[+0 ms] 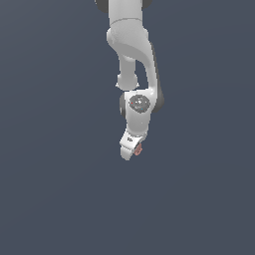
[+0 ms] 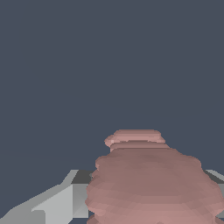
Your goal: Pick up the object and move it to a goal position.
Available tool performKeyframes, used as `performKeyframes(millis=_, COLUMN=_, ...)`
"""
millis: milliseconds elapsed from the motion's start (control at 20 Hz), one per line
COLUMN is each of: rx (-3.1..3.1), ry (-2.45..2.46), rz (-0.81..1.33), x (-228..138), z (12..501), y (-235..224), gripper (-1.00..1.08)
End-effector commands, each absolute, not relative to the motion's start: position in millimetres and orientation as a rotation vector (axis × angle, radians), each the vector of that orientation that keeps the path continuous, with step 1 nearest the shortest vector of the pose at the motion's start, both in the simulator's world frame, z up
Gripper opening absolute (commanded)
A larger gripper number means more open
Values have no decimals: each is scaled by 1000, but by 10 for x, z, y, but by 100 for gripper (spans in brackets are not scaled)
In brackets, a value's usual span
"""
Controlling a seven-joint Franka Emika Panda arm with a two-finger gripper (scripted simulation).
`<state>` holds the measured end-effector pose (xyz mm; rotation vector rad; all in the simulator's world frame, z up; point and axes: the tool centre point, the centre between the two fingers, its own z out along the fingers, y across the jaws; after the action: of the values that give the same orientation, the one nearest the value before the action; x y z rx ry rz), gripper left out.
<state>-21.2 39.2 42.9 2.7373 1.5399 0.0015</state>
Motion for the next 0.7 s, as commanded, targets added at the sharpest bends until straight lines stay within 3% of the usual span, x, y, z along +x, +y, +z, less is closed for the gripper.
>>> performKeyframes(millis=0, rx=2738, ry=1541, rz=0, x=-217, z=420, y=396, gripper=-100)
performKeyframes(millis=650, rx=2737, ry=1539, rz=1, x=-263, z=559, y=111, gripper=-100)
